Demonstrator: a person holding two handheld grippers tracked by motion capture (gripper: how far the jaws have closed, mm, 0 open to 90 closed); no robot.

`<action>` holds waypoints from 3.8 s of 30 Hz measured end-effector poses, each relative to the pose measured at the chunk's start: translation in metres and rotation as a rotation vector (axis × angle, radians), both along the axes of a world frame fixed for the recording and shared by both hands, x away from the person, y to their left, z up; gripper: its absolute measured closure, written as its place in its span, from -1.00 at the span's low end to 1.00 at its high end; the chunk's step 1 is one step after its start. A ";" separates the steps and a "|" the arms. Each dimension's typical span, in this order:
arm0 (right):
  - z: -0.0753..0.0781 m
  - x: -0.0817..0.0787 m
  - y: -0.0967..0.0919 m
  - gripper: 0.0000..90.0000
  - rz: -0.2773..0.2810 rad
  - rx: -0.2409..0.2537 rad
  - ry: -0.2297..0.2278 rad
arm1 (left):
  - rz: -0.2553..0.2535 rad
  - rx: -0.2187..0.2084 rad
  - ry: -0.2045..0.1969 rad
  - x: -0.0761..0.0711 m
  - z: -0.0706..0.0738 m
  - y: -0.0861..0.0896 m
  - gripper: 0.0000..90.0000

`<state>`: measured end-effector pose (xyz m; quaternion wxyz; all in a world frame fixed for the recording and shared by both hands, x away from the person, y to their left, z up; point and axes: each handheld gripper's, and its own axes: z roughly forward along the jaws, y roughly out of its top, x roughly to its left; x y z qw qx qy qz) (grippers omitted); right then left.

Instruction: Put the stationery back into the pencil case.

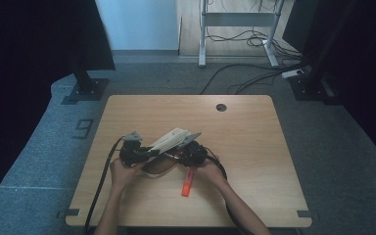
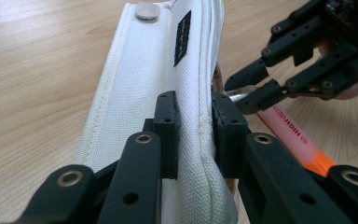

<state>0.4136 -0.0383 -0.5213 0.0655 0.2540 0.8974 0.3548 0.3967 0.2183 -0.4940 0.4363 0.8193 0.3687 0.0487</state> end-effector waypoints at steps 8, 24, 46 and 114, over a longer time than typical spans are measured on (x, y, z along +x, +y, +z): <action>0.002 0.013 0.001 0.54 -0.020 -0.009 -0.025 | 0.005 0.003 -0.002 0.000 0.000 0.000 0.66; -0.004 0.031 -0.011 0.26 -0.132 -0.017 -0.050 | 0.002 0.000 -0.001 0.000 0.000 0.001 0.66; -0.007 0.026 -0.048 0.71 -0.194 -0.004 -0.015 | 0.002 0.000 -0.001 0.000 0.000 0.001 0.66; -0.005 -0.054 -0.040 -0.38 -0.143 0.026 -0.042 | -0.003 0.008 -0.004 -0.001 0.001 0.001 0.65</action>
